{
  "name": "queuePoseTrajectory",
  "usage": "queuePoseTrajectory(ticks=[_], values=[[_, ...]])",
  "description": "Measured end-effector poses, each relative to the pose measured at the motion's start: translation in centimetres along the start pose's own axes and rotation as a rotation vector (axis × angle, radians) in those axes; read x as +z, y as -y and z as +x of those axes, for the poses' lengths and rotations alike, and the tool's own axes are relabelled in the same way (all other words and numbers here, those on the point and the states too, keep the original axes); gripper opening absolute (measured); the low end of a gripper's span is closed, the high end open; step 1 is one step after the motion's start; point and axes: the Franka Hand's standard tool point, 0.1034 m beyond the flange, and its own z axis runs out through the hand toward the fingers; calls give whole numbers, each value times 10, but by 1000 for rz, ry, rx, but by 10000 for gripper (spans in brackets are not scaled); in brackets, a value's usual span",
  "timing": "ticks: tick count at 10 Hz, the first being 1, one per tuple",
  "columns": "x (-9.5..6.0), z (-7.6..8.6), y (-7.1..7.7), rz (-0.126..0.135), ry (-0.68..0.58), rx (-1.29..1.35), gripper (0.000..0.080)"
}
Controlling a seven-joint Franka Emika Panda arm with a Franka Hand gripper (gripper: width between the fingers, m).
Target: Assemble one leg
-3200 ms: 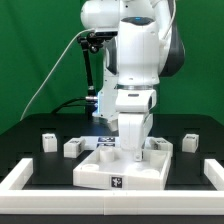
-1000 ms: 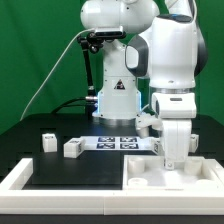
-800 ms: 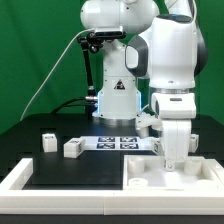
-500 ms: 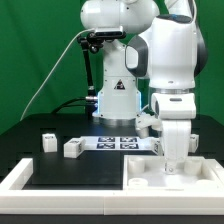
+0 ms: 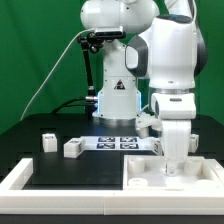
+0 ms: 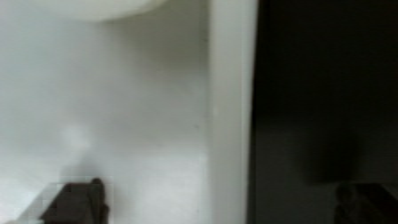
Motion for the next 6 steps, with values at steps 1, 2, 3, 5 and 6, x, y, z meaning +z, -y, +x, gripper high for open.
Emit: queuePoseTrajectory(ticks=[1, 2, 3, 5, 6], values=[[-2, 0, 0, -2, 0, 2, 648], [-20, 4, 3, -11, 12, 31, 648], [-37, 7, 7, -27, 18, 52, 648], [-69, 8, 27, -58, 31, 152, 648], [-72, 10, 36, -58, 34, 212, 648]])
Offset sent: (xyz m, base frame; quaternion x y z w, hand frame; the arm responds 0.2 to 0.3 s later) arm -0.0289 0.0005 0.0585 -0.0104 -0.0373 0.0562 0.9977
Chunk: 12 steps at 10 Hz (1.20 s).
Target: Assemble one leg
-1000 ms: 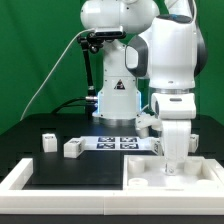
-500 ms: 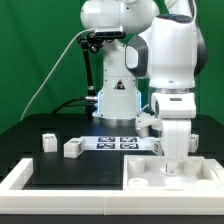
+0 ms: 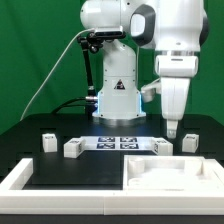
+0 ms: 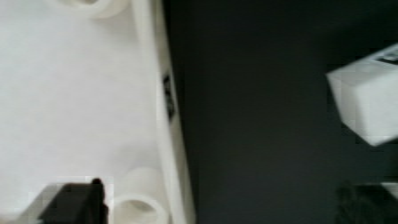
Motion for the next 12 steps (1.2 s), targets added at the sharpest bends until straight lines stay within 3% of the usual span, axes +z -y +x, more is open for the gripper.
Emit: queuePoseTrajectory(ticks=[2, 6, 9, 12], values=[[2, 0, -1, 4, 0, 34, 648], [3, 0, 1, 10, -15, 427, 648], [11, -3, 24, 46, -42, 902, 648], [12, 15, 36, 76, -37, 1272, 648]])
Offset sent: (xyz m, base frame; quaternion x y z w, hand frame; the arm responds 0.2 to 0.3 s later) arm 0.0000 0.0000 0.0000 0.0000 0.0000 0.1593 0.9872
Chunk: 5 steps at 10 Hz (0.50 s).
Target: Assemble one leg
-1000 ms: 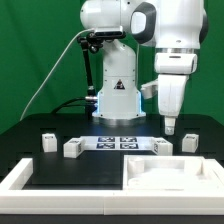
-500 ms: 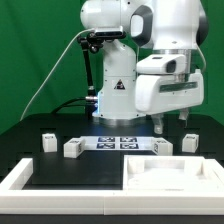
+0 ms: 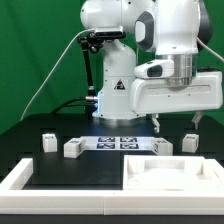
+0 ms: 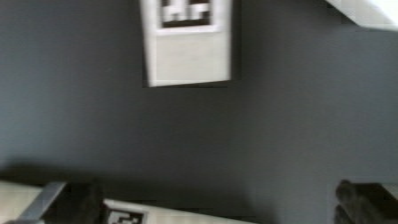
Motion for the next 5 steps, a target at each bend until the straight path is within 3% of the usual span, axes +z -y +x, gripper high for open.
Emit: queuePoseTrajectory(ticks=[2, 5], values=[[2, -7, 17, 21, 15, 231, 648], [3, -8, 19, 35, 16, 373, 648]])
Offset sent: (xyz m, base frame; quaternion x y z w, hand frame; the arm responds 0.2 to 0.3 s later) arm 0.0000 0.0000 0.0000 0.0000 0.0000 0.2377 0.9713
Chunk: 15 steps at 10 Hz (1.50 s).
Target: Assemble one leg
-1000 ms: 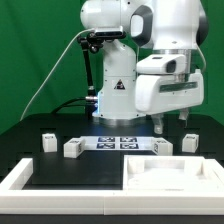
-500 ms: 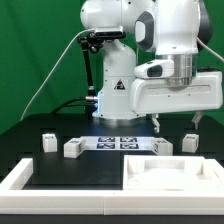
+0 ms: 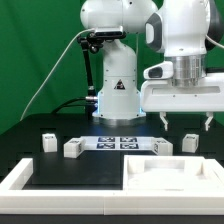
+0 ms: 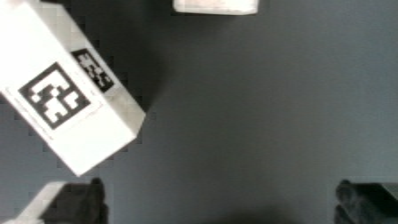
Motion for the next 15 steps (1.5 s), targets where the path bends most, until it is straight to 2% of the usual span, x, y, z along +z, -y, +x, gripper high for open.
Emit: queuePoseTrajectory(ticks=[1, 2, 3, 6, 7, 8, 10, 13, 15], values=[[5, -8, -3, 13, -19, 4, 648], [7, -19, -5, 10, -8, 7, 648], [7, -24, -4, 13, -2, 14, 648], [7, -24, -4, 11, 5, -3, 648], [8, -27, -13, -19, 120, -37, 648], [6, -24, -13, -23, 195, -23, 648], [7, -40, -14, -51, 324, -58, 648], [4, -53, -12, -71, 542, -26, 648], [4, -55, -15, -84, 697, -23, 648]])
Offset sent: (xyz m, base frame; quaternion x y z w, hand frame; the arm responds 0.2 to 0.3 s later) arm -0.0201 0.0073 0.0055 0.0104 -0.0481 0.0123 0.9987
